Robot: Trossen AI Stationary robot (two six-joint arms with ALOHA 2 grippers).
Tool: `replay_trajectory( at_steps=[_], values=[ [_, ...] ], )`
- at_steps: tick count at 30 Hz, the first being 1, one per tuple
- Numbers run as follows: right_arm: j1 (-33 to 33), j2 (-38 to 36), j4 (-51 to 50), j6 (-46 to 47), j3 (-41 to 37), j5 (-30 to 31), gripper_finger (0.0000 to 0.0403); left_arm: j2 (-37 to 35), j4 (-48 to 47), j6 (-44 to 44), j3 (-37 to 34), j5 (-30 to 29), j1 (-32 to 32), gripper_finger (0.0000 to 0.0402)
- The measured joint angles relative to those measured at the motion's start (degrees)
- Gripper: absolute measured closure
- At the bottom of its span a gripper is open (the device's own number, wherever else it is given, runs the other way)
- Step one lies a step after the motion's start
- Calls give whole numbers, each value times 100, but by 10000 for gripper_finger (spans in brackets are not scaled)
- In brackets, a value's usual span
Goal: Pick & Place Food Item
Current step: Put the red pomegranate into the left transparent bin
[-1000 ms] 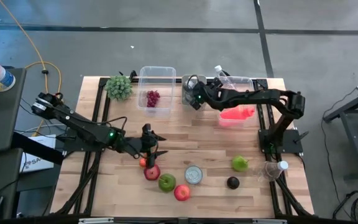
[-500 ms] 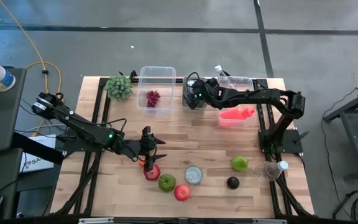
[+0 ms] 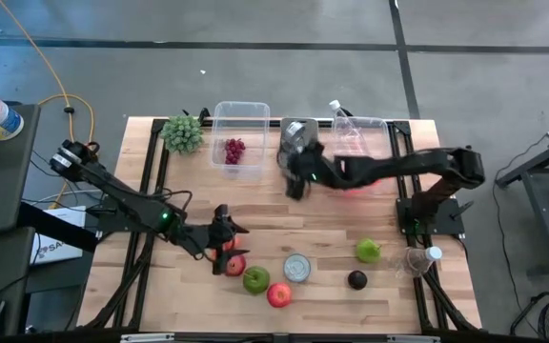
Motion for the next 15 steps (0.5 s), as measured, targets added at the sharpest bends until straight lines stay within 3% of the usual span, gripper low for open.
replay_trajectory(
  at_steps=[6, 15],
  values=[
    [1332, -329, -359, 351, 0, -83, 138, 1, -321, -167, 0, -2, -273, 154],
    [3158, -360, -283, 808, 0, -137, 145, 2, -692, 922, 0, 4, -961, 154]
  ],
)
